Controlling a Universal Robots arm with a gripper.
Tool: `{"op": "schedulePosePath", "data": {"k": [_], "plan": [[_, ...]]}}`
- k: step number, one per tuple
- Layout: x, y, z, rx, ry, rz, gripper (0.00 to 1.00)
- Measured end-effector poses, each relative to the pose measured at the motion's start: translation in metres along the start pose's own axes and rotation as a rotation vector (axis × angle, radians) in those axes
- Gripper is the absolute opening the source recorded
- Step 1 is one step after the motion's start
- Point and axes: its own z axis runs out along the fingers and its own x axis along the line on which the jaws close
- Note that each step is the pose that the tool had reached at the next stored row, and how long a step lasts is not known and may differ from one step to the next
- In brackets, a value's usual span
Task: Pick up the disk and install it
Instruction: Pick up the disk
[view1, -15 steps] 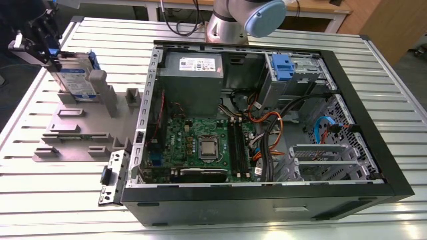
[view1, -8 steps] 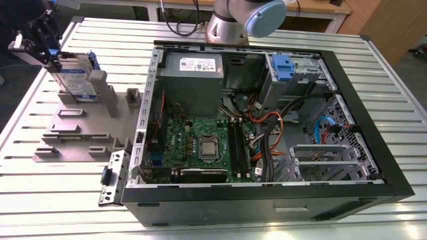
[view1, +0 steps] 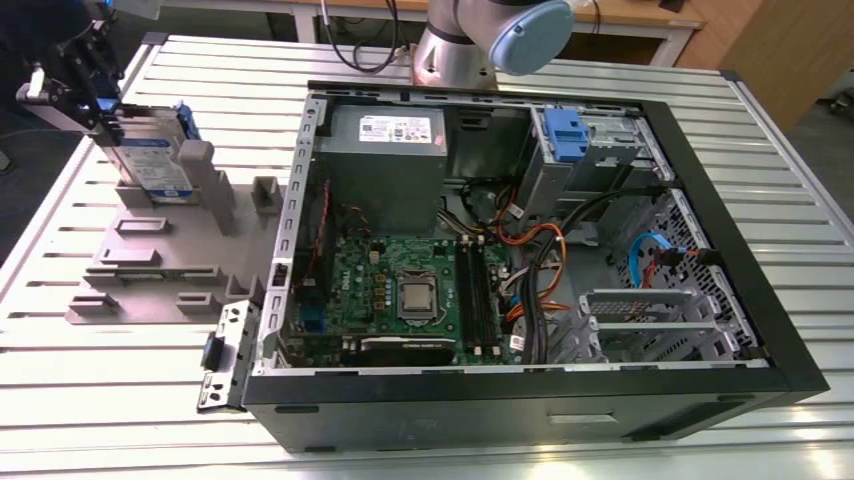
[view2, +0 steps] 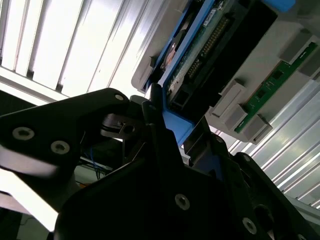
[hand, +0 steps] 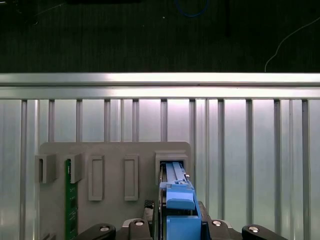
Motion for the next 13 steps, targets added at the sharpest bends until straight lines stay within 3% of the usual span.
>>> {"op": "schedulePosePath", "data": {"k": [13], "plan": [[-0.0051, 0.0001, 0.0011, -0.0001, 0.0001, 0.0, 0.42]]}}
